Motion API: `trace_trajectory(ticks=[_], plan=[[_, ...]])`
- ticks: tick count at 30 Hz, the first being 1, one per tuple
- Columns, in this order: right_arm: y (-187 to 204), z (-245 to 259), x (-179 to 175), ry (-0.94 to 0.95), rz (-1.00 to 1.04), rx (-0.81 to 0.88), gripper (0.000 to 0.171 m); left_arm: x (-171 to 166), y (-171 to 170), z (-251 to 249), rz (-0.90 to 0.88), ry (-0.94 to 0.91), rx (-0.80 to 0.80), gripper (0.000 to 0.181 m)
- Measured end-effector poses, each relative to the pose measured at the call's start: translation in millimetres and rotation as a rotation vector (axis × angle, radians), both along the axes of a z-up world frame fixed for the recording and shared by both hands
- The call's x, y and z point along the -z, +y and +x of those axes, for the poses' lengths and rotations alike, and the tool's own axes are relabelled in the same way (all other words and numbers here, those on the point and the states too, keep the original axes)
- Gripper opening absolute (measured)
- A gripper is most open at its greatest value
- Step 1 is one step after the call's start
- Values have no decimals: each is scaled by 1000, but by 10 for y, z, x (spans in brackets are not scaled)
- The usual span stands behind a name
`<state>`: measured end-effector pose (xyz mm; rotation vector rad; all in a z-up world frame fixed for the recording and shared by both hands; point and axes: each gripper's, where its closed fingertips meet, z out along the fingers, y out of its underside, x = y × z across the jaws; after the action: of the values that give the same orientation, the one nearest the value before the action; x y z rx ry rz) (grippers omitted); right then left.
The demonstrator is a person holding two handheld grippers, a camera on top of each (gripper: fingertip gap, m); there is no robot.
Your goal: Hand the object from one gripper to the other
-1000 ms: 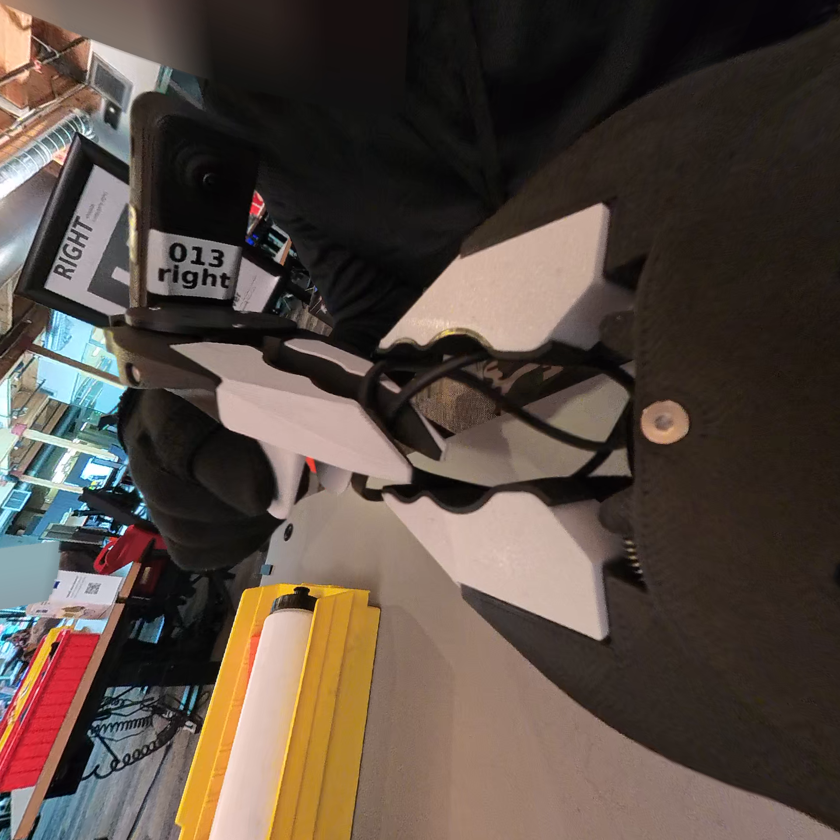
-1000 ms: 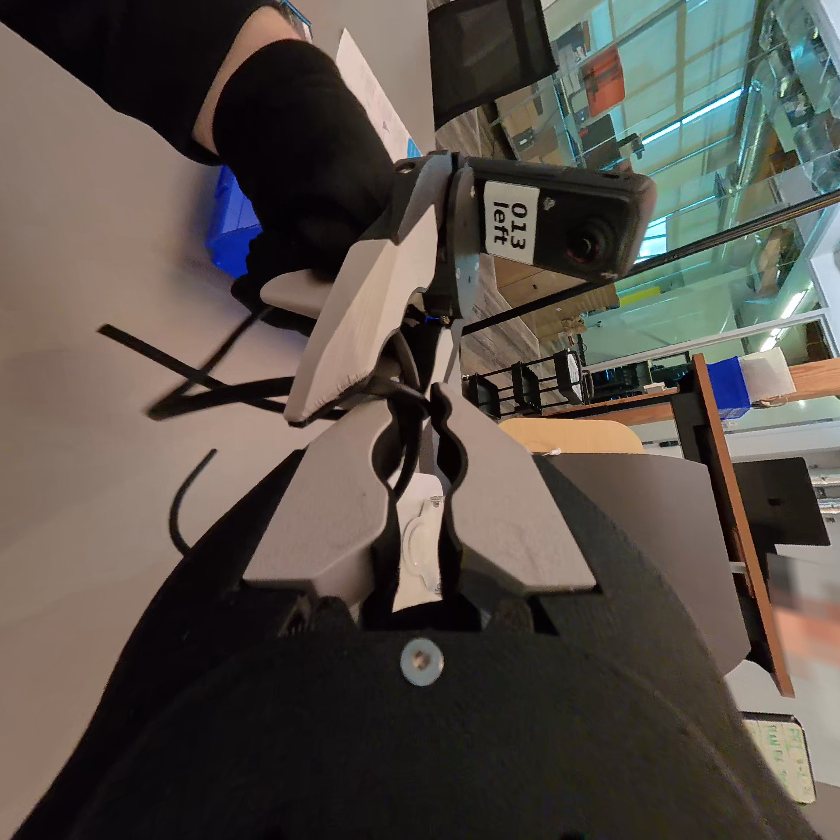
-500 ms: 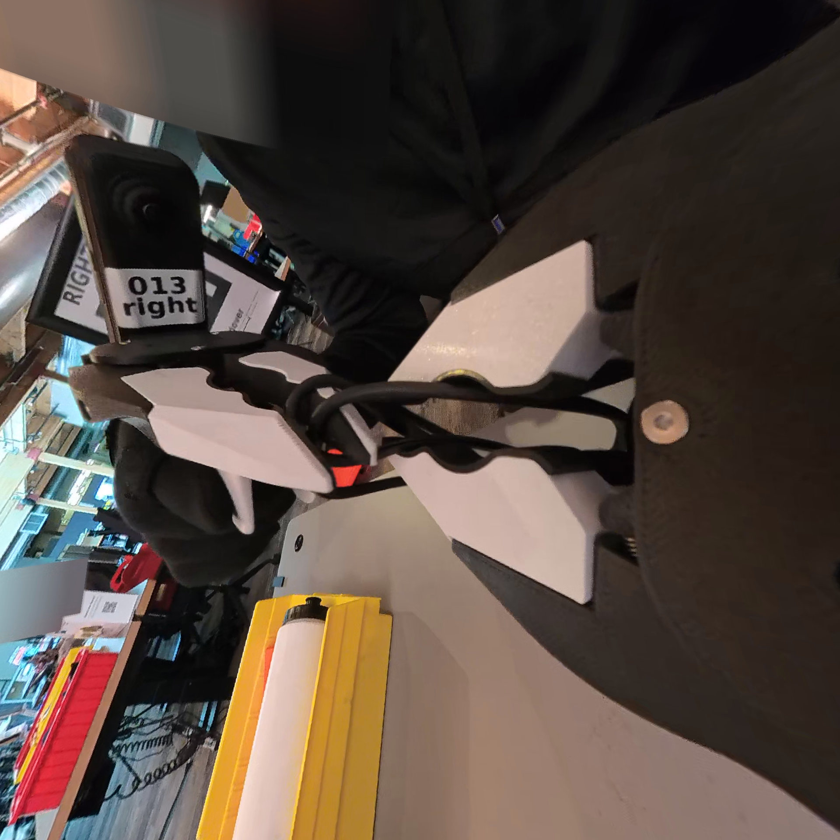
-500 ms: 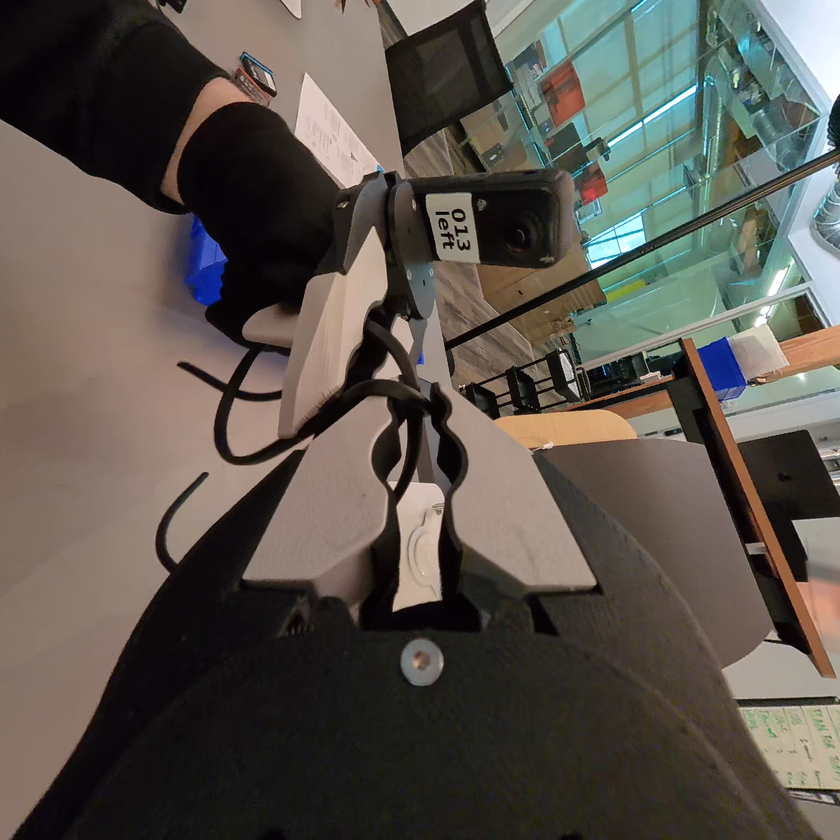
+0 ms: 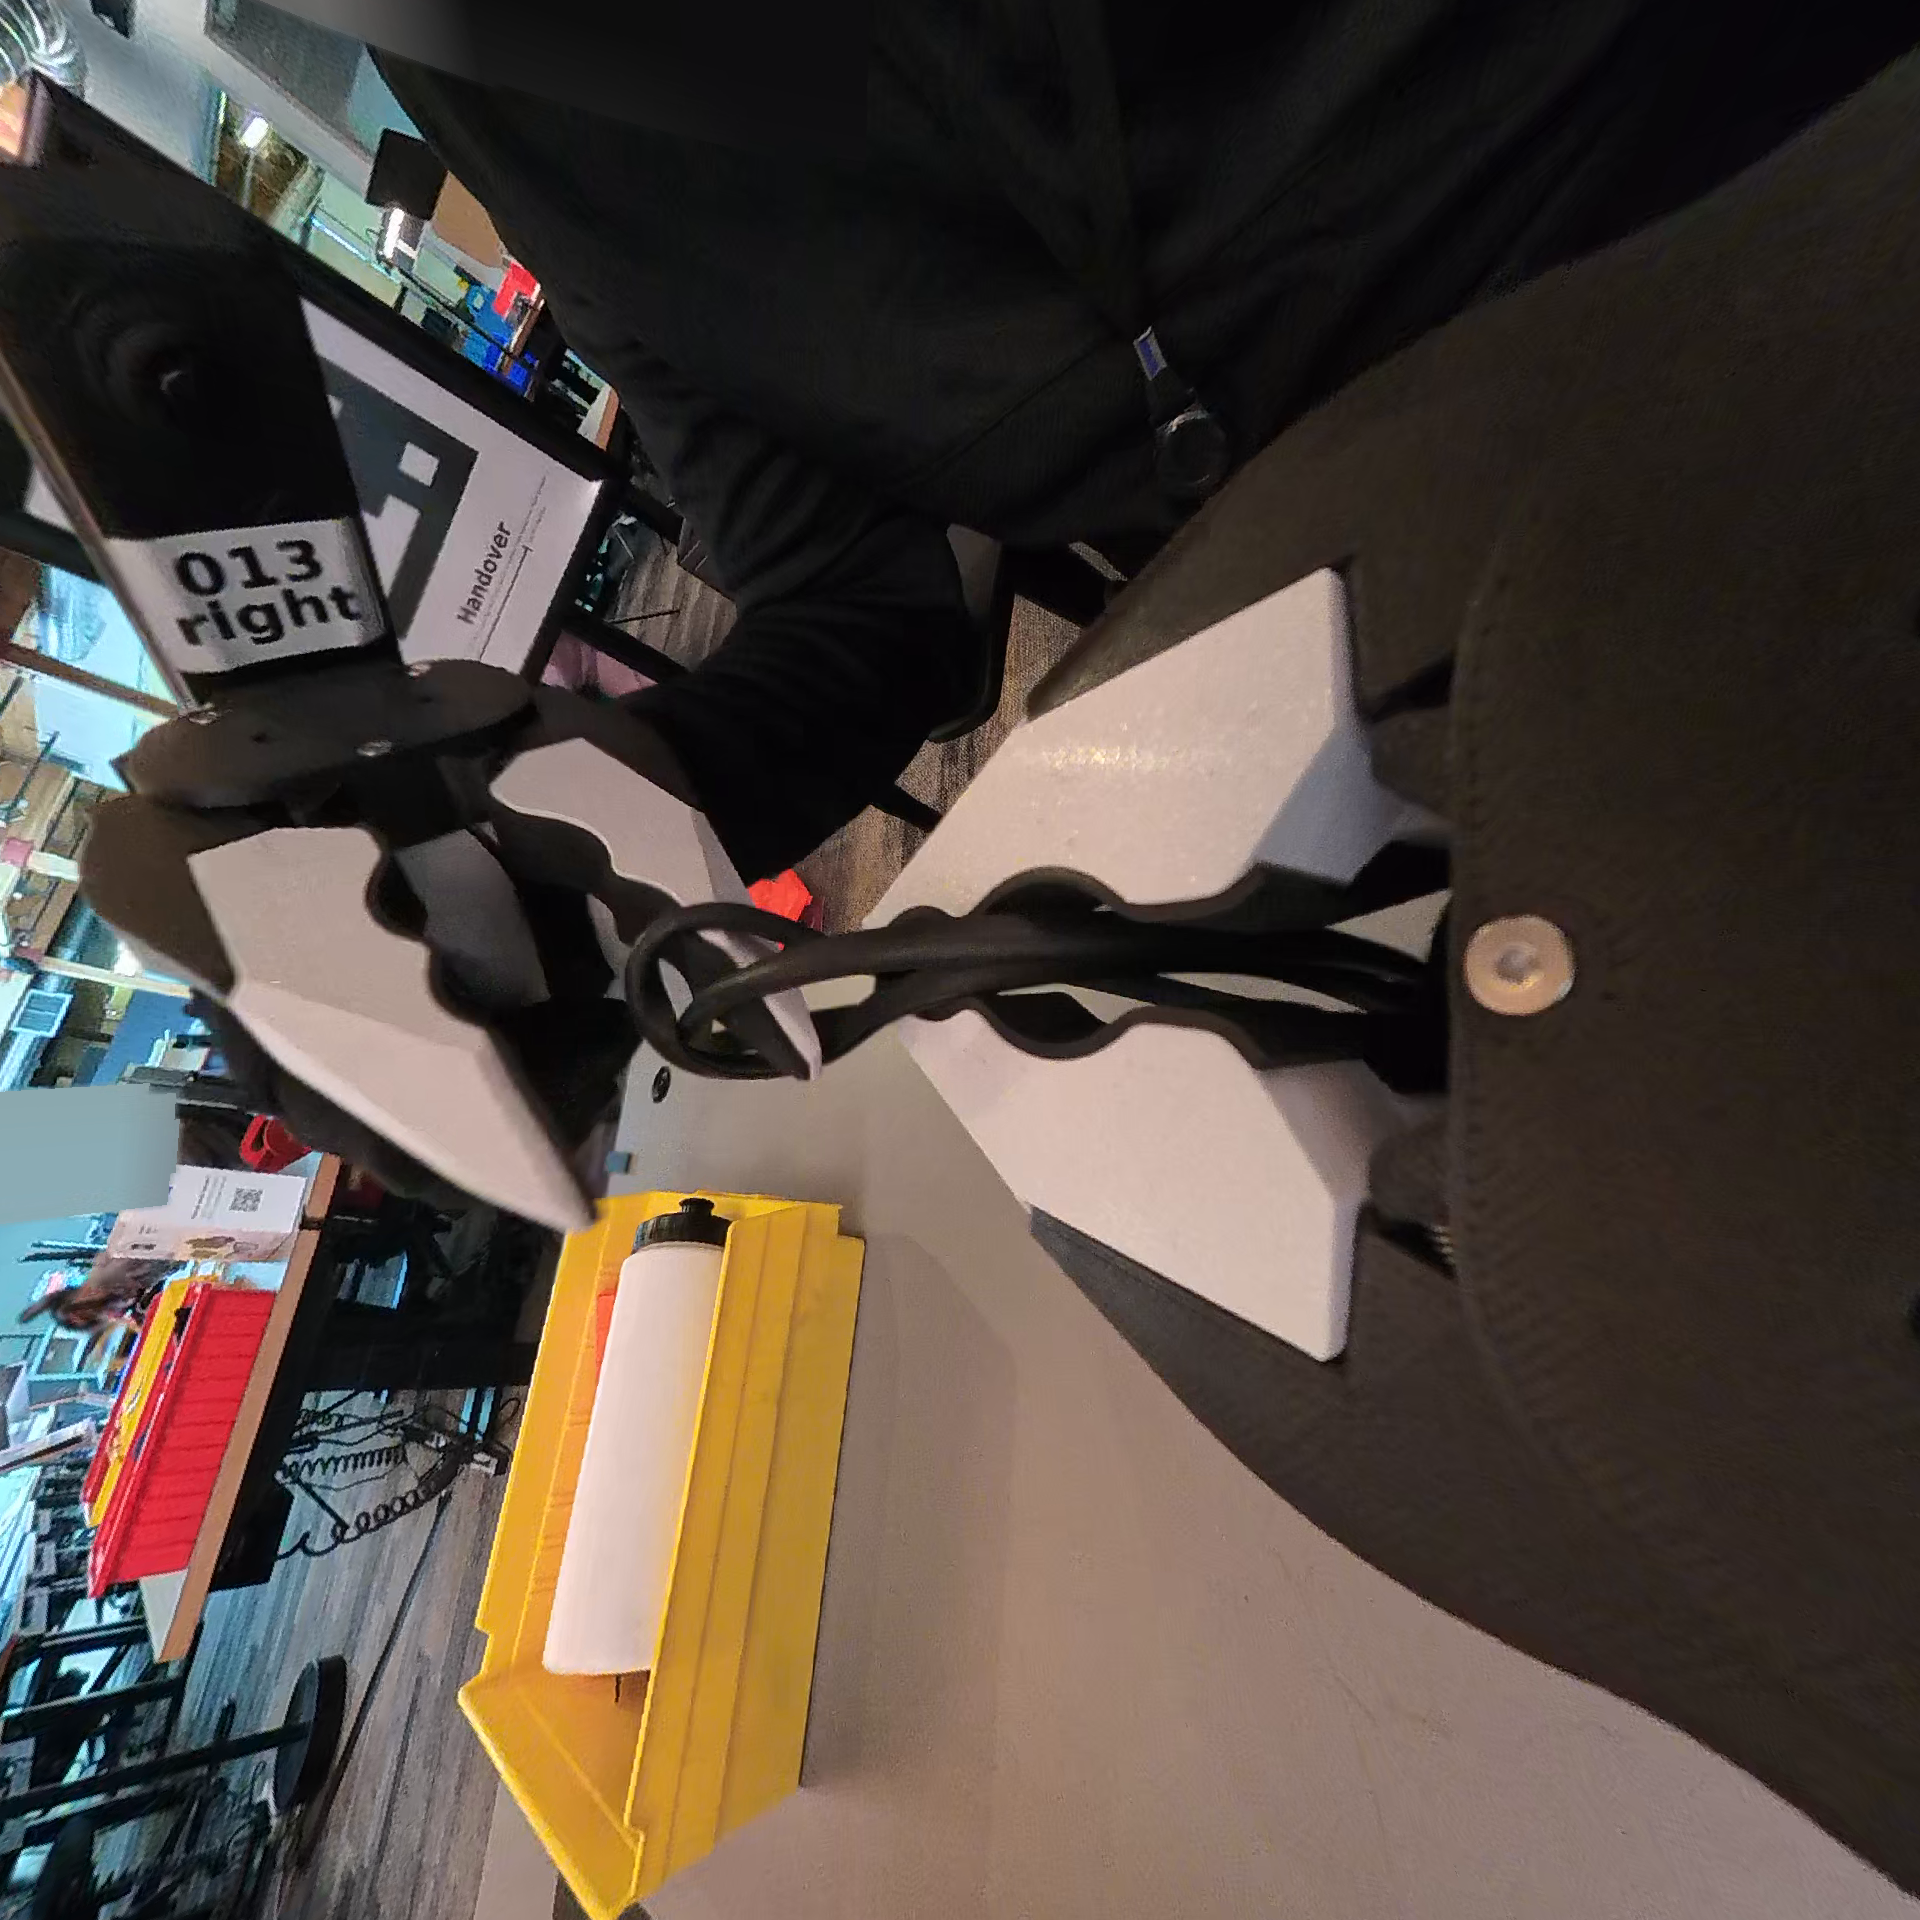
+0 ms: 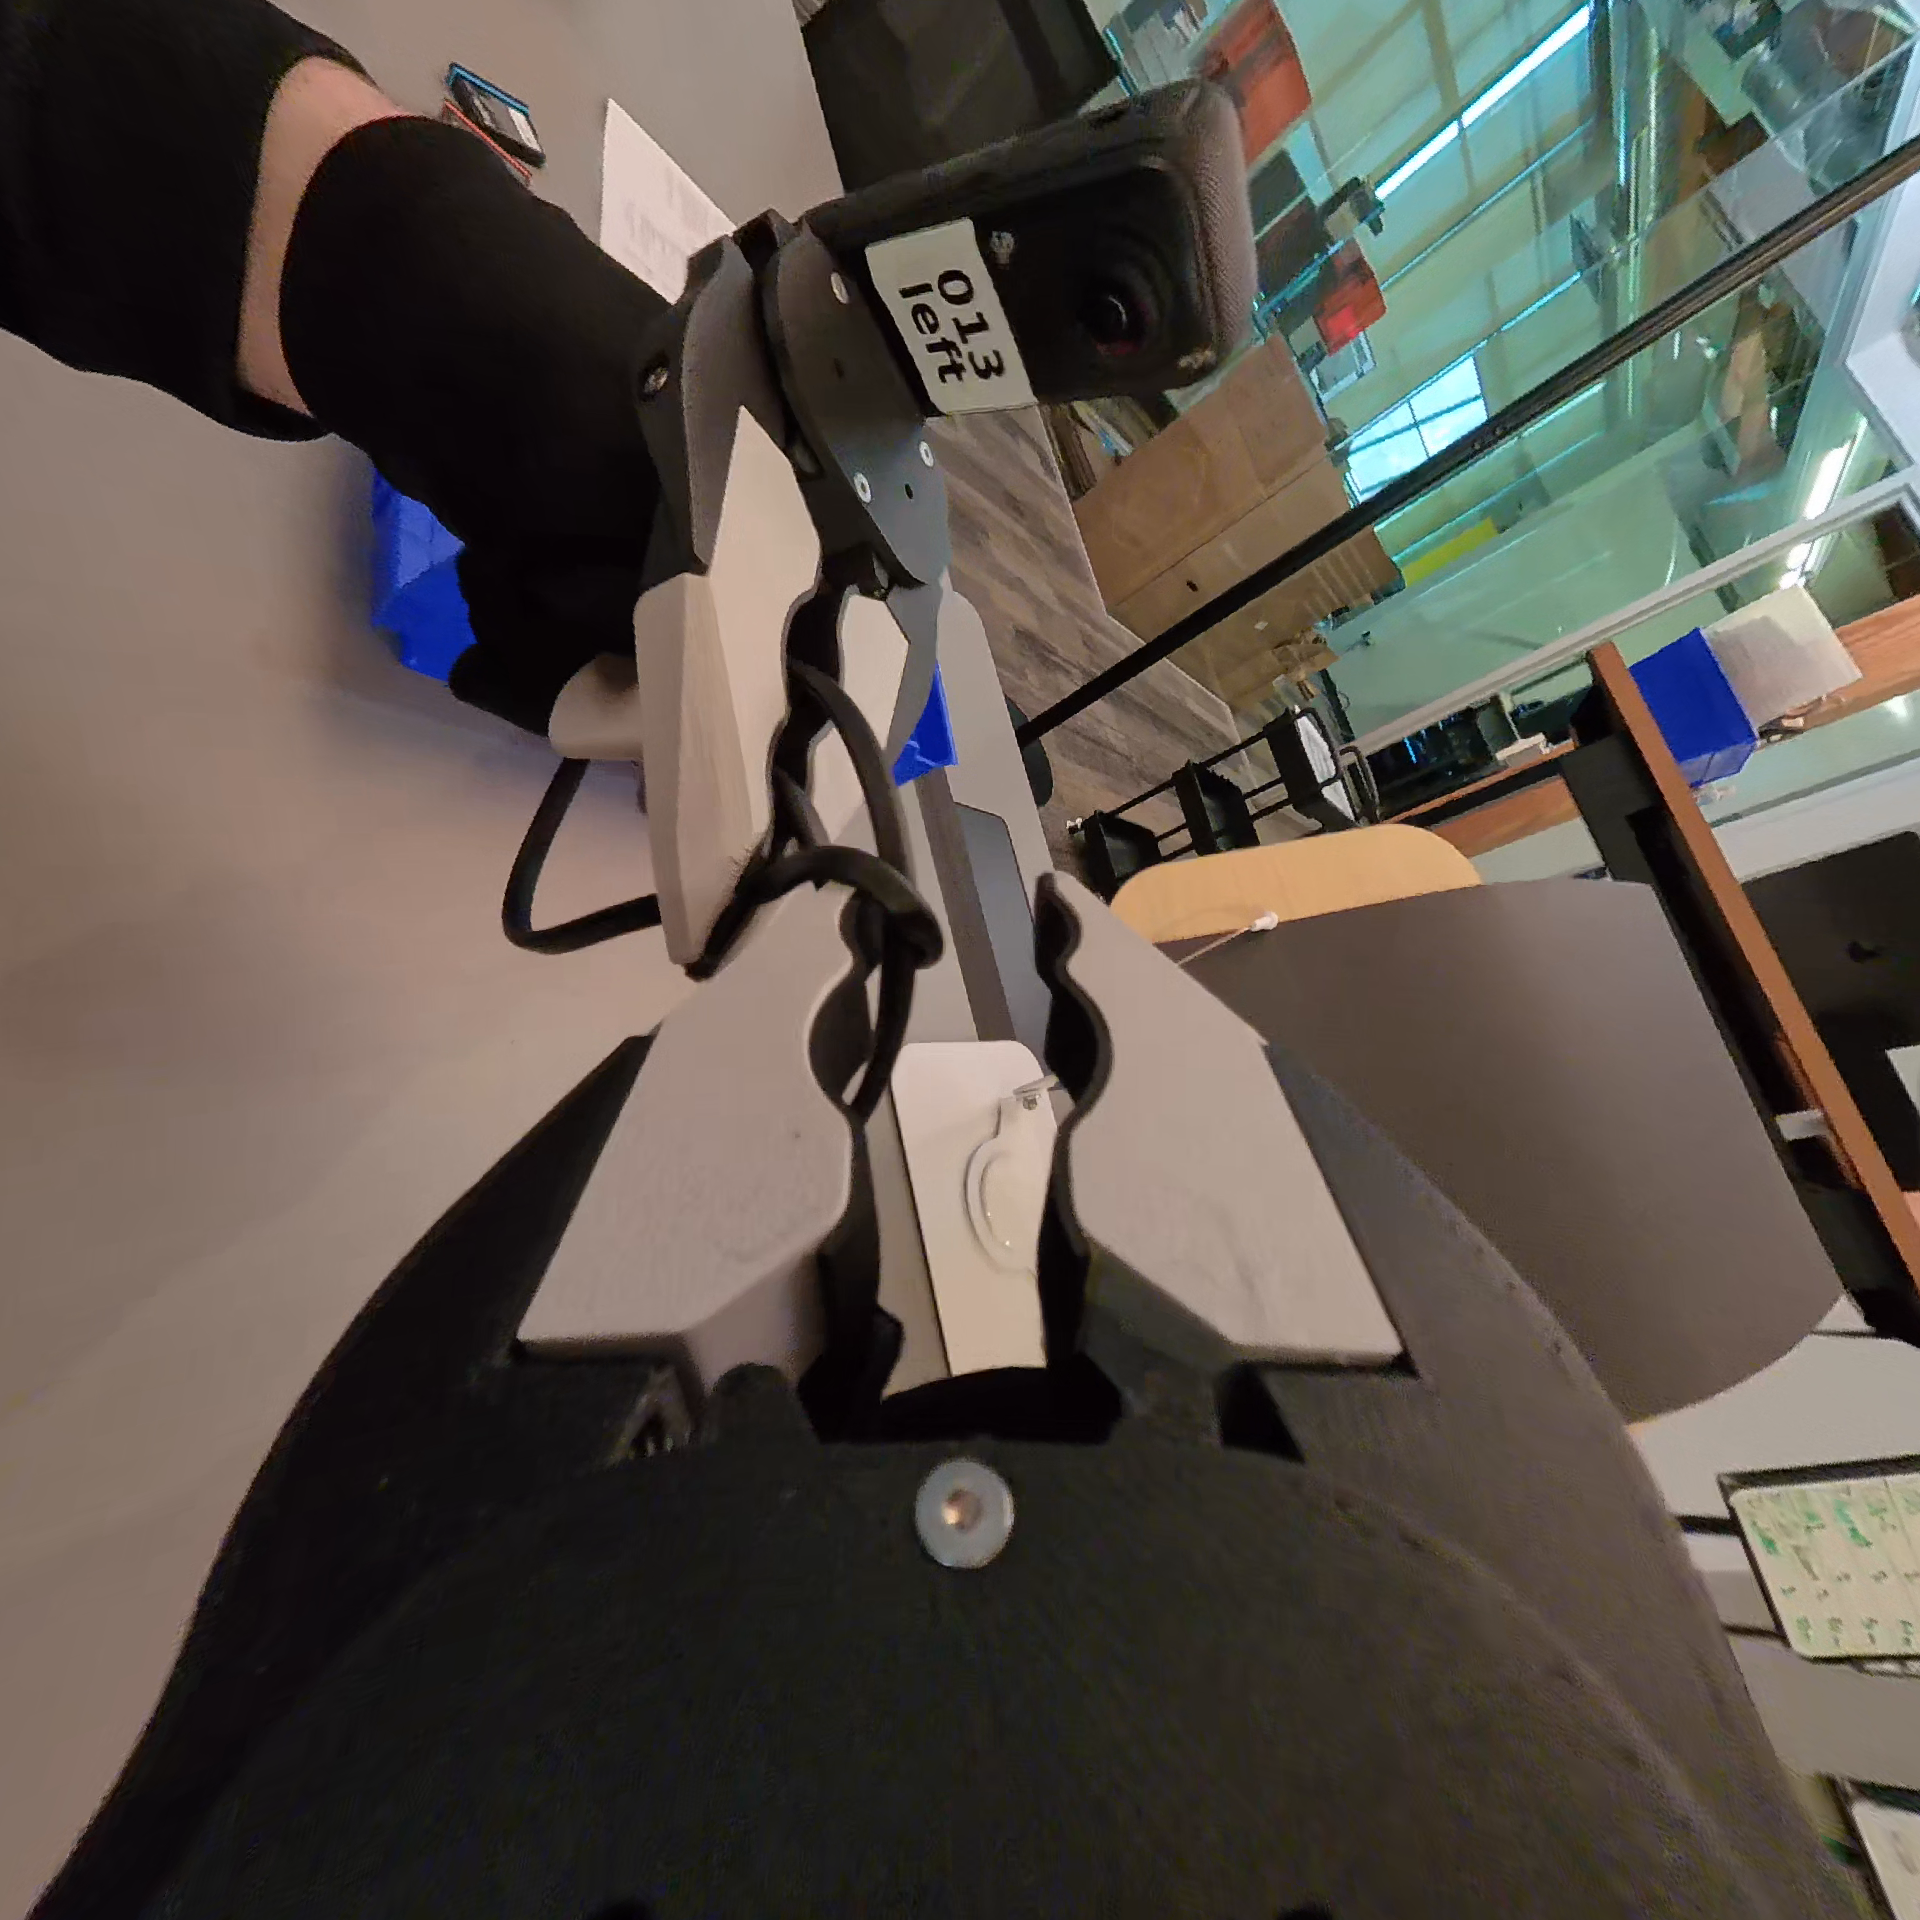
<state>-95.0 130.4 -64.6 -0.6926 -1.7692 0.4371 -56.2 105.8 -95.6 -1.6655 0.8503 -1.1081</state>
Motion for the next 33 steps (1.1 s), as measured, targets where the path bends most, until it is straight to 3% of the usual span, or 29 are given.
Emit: trace_trajectory(ticks=[9,11,17,22,27,33], plan=[[85,119,8,-43,23,32,42,-40,68,-104,11,6,-60,1],[109,142,-15,-46,-12,42,52,-69,97,-149,16,-5,-83,0],[119,202,-17,-52,-180,6,69,-73,193,-296,80,100,-197,0],[163,78,14,-51,-577,0,76,-106,361,-400,214,289,-397,0],[113,-77,122,-77,-893,-44,65,-109,467,-482,341,470,-543,1],[111,-140,158,-69,-945,-58,39,-117,481,-489,378,527,-570,0]])
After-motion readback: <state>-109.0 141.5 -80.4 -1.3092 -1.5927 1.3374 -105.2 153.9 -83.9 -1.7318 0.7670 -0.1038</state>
